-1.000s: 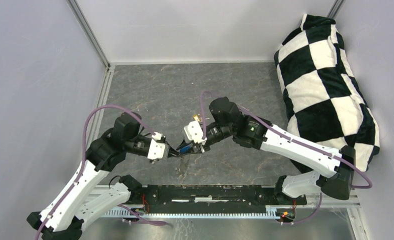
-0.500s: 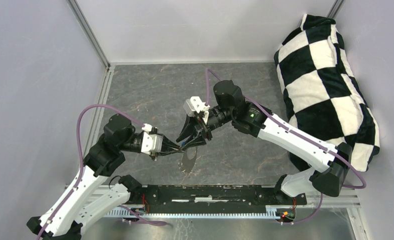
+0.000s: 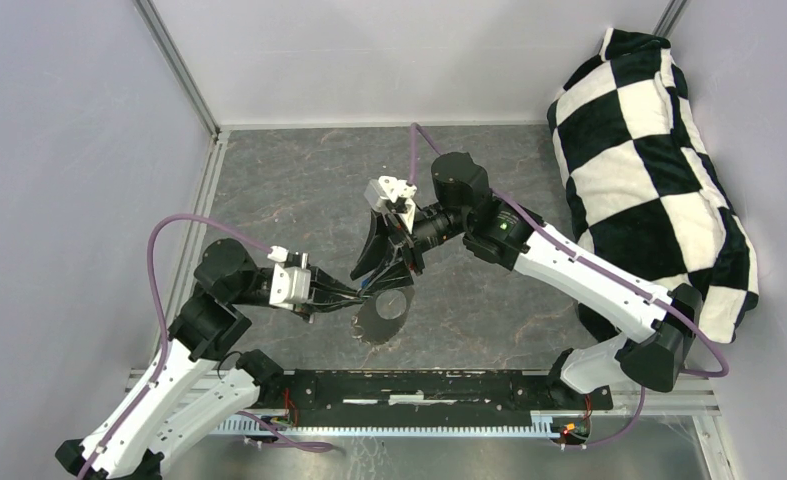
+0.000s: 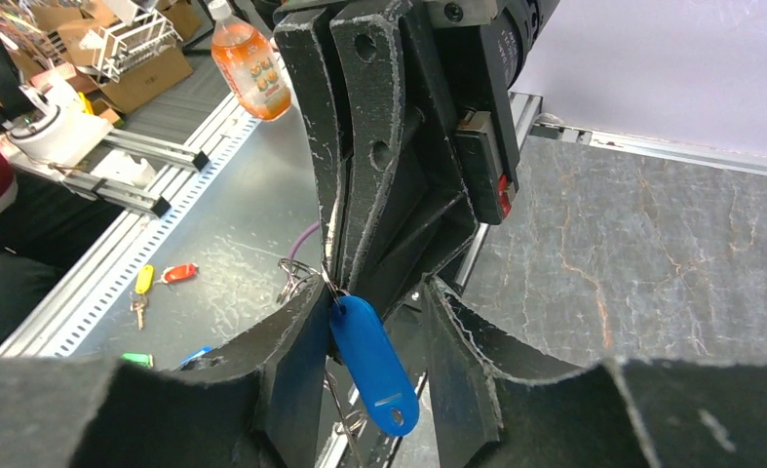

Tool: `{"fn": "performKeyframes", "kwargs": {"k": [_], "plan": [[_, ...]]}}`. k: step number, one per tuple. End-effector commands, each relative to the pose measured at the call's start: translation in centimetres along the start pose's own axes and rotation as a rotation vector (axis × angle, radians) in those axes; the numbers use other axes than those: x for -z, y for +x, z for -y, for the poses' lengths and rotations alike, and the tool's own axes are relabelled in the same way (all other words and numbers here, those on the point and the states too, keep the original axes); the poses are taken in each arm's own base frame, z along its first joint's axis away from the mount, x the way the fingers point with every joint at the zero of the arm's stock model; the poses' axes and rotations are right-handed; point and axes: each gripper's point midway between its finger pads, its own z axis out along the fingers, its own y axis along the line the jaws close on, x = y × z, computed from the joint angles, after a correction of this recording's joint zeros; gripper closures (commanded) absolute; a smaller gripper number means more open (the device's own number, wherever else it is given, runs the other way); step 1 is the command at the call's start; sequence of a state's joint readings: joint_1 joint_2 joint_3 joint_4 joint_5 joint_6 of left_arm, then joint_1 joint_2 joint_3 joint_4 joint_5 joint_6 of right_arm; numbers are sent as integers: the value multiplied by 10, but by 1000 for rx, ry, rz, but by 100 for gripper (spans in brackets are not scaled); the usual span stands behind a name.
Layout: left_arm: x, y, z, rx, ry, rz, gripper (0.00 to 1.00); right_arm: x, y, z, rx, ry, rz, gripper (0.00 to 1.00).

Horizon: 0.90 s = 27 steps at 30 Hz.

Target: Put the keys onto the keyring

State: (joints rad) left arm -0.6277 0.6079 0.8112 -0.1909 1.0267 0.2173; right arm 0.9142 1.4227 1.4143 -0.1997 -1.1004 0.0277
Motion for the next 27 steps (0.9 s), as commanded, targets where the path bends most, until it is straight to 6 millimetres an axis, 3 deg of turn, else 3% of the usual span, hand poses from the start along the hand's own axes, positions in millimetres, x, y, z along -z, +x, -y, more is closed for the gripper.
{"fn": "performKeyframes", "kwargs": {"k": [1,6,16,27], "plan": [[0,-29,10,-81,55,91,98,0,-11,23,-2,82,43,56],[0,-31,10,-91,55,96,98,2,-4,36,-49,136,8,58],[3,-35,6,-91,1,113,98,18,-1,36,-66,210,9,56],[5,-36,9,-95,-1,104,98,18,-8,38,-68,207,32,53]]}}
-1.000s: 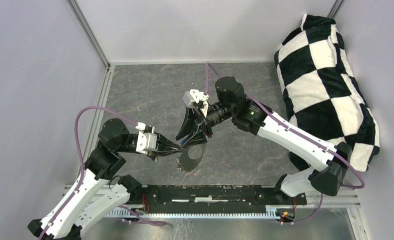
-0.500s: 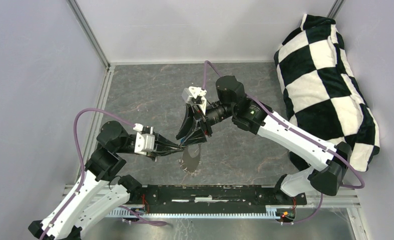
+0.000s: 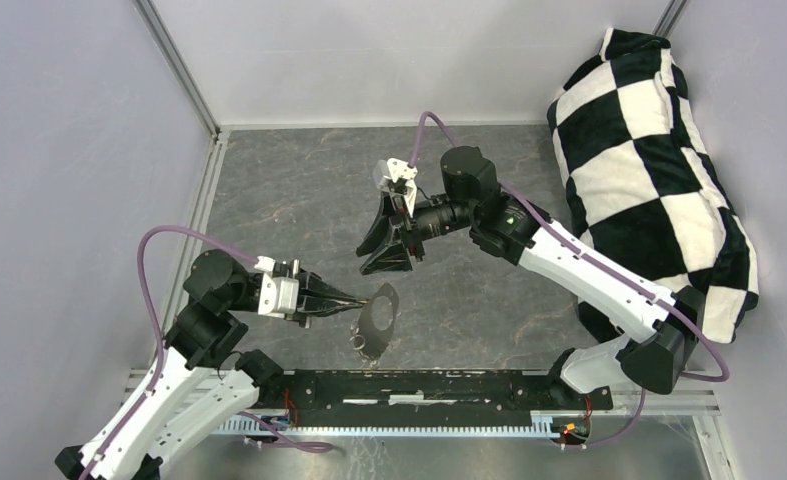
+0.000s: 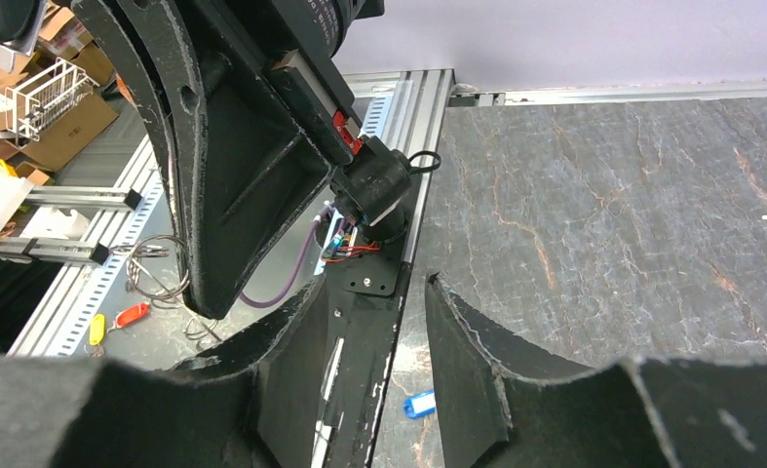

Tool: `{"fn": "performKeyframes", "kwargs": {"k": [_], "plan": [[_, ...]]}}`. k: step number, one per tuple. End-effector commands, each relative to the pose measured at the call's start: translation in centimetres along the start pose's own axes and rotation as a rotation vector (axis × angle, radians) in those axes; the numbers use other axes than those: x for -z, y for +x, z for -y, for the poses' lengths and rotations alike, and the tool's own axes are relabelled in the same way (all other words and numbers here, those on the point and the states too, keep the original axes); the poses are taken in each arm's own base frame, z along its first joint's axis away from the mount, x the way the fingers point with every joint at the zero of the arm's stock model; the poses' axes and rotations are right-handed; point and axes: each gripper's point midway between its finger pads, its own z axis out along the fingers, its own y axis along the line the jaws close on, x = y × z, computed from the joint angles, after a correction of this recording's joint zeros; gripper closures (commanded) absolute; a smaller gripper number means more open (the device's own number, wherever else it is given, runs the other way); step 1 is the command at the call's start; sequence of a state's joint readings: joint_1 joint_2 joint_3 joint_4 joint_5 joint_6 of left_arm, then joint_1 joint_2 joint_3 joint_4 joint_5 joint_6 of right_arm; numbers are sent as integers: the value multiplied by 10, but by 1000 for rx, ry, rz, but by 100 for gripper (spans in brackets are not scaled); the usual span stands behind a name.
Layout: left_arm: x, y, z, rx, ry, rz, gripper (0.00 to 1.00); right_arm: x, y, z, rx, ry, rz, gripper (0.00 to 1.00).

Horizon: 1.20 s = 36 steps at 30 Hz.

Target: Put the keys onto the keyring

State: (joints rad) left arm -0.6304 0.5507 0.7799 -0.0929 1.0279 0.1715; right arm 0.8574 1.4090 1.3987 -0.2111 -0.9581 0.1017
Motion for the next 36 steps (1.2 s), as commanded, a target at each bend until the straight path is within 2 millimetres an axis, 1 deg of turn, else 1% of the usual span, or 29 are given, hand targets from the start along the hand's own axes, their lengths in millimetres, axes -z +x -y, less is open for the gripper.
{"fn": "performKeyframes", "kwargs": {"k": [1,3,6,8,11,12,14,15,16,17,18,19,20,21,22,25,27,29,33,36], "plan": [[1,-19,2,-34,6,39,98,-2,-13,1,22,7,33,53],[1,-17,1,-34,-1,36,98,0,-13,2,36,28,31,53],[2,-13,3,-38,-1,23,98,10,-9,15,95,124,12,48],[4,-7,5,-31,2,1,98,22,0,29,141,218,-2,43],[9,2,9,-42,9,-53,98,44,19,48,195,359,-15,41],[11,7,11,-41,9,-81,98,51,34,58,187,428,-23,41],[17,17,15,-29,4,-138,98,65,59,68,203,531,-33,40],[20,23,18,-18,4,-163,98,68,78,73,195,565,-34,40],[22,26,20,-5,3,-179,98,69,92,73,196,570,-29,40],[24,30,24,7,7,-190,98,67,111,71,195,553,-23,40],[26,33,27,18,9,-194,98,65,126,71,185,542,-22,42],[27,35,30,29,9,-195,98,61,137,69,175,514,-22,45],[27,36,31,32,7,-194,98,57,141,67,171,488,-22,46],[28,40,32,43,4,-199,98,53,137,62,188,449,-9,46],[28,44,33,55,3,-206,98,50,129,54,224,411,18,46],[29,54,37,77,21,-226,98,53,94,35,381,370,108,44],[30,61,38,80,24,-238,98,55,72,22,454,338,144,44],[30,67,37,73,18,-251,98,53,56,10,497,304,157,46],[31,78,34,69,20,-289,98,36,31,-17,574,243,139,48],[31,82,29,83,9,-314,98,21,20,-31,619,210,87,50]]}}
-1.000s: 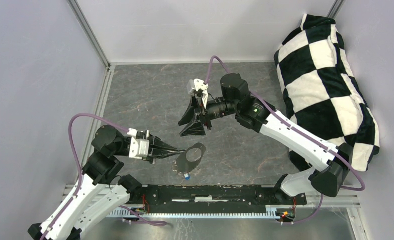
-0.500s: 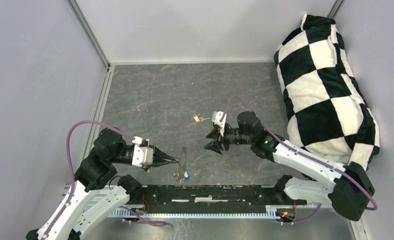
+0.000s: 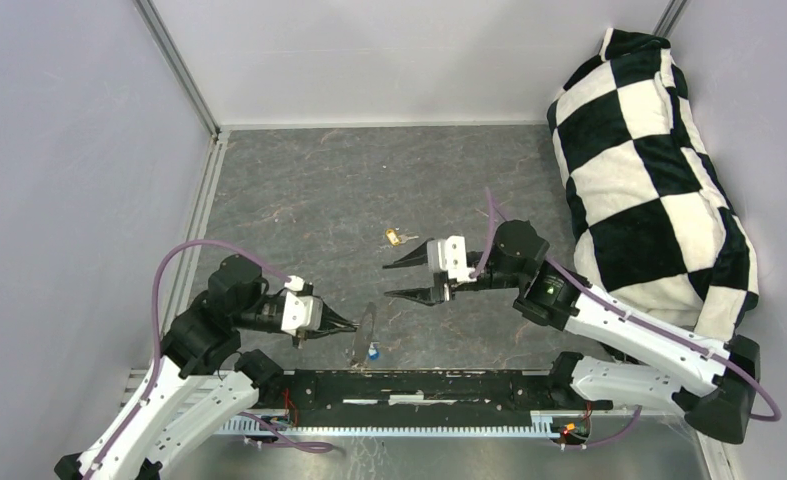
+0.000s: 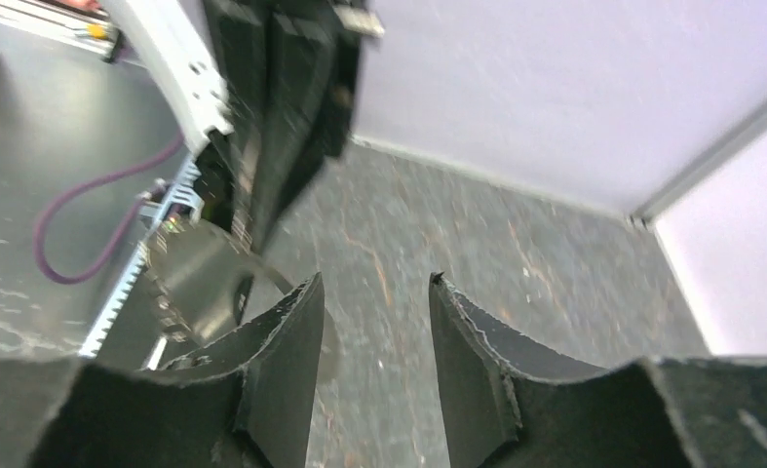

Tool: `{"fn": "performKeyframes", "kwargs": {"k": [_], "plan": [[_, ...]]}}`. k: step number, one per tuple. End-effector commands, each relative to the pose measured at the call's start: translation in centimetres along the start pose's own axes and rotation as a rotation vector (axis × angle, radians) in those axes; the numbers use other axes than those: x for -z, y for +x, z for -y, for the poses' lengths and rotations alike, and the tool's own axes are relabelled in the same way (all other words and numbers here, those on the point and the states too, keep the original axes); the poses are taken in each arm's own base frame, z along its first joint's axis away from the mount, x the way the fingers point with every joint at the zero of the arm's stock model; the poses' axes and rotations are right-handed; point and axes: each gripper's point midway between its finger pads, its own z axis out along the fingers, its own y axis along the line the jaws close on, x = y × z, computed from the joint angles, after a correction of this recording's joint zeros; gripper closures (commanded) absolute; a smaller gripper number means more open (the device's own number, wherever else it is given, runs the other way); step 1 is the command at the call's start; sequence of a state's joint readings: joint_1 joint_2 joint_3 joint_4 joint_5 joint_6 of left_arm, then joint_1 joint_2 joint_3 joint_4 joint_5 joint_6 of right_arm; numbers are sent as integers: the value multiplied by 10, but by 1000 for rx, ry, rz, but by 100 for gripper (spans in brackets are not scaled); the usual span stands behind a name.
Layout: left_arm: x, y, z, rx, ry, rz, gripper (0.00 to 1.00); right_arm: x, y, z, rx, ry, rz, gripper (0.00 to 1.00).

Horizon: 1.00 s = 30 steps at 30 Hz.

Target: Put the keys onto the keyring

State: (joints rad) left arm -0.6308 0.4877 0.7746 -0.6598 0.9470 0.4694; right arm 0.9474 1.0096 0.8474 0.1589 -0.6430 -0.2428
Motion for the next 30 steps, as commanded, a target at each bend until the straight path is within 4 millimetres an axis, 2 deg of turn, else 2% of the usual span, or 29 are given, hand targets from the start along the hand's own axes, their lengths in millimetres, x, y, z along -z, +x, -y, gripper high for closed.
{"fn": "performKeyframes", "kwargs": {"k": [1,7,11,16,21,30], "plan": [[-1,1,-10,-44,-14,-26,98,-14,-30,-8,118,-48,-27,52],[-1,2,-11,-52,-21,-32,98,-29,-32,-25,143,-142,-91,54],[0,1,-14,-73,-34,-36,98,-37,-19,-36,112,-196,-182,54],[0,2,-18,-91,-42,-45,98,-47,-14,-45,118,-222,-243,57],[0,1,-20,-93,-48,-50,98,-52,-13,-48,114,-231,-283,60],[1,-4,-21,-98,-50,-41,98,-57,4,-51,100,-242,-369,66]]}}
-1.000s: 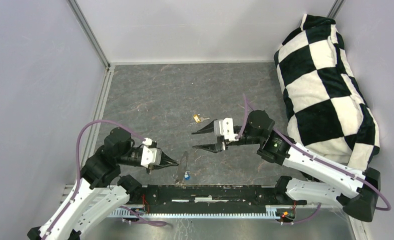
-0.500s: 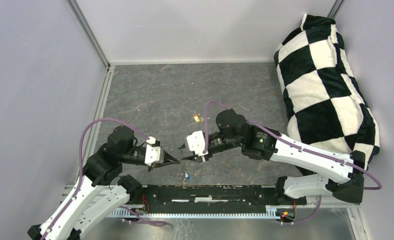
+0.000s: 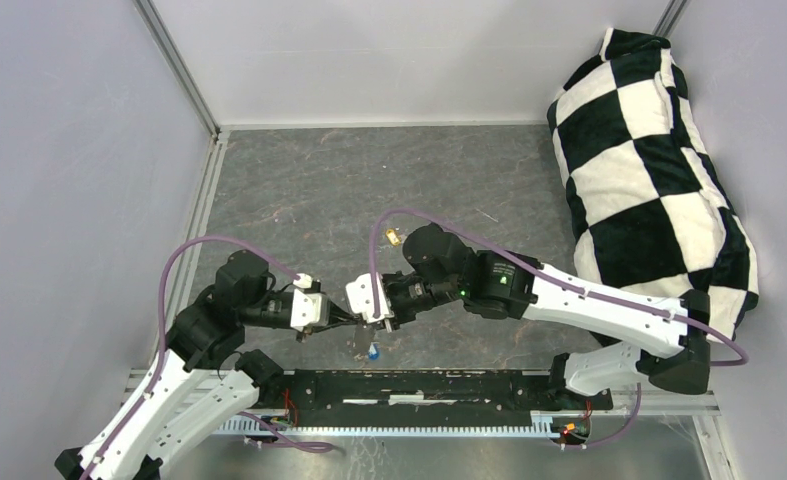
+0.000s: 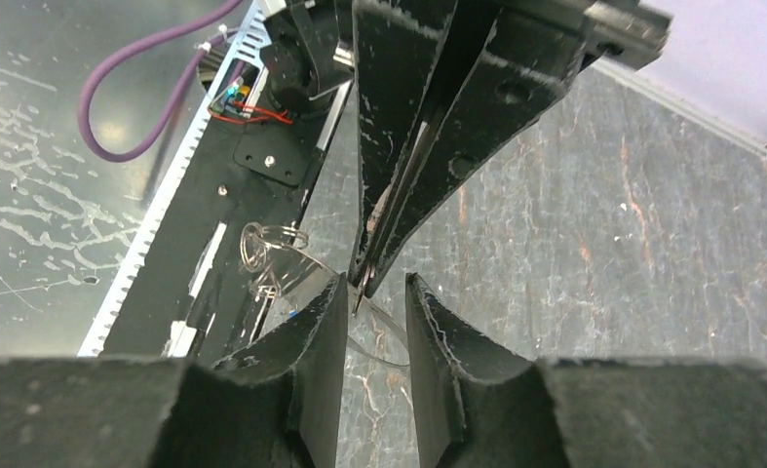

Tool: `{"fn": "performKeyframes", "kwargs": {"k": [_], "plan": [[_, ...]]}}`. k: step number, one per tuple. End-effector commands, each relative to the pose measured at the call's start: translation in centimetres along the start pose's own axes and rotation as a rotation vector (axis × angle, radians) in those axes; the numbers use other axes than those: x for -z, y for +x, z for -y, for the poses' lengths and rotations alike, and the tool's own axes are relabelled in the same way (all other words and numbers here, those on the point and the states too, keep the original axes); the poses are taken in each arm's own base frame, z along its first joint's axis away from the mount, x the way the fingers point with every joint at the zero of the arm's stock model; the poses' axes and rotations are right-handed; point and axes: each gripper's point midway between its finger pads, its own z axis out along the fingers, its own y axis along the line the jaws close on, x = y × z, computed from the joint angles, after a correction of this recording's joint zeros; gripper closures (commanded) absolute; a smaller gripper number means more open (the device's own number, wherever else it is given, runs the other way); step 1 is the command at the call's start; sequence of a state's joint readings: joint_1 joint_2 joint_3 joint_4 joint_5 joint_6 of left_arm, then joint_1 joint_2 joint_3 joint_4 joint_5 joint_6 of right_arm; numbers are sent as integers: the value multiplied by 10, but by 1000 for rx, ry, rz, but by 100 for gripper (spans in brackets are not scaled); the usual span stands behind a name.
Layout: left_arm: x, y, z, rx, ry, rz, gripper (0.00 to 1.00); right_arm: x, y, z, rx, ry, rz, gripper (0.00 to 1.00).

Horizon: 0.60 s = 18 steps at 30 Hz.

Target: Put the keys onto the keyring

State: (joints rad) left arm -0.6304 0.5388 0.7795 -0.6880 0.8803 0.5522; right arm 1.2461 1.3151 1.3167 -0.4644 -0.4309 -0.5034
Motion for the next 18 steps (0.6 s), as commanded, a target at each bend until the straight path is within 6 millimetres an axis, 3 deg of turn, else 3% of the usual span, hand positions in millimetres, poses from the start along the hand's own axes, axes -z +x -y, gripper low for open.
{"fn": "performKeyframes", "kwargs": {"k": [1,4,9,12,15,18], "plan": [[4,-20,-6,-73,-16,33,98,1,-5,7,10,15,-25,67],[4,-21,-5,-70,-14,36,98,-1,-4,11,1,27,-46,72],[3,-24,-8,-72,-24,54,98,2,-11,18,15,77,-5,99],[3,-22,-10,-62,-37,47,95,10,-16,21,25,139,57,100],[3,-20,-11,-33,-59,53,76,15,-21,21,8,199,149,100],[5,-24,-14,3,-112,100,71,21,-25,19,-20,263,268,100]]}}
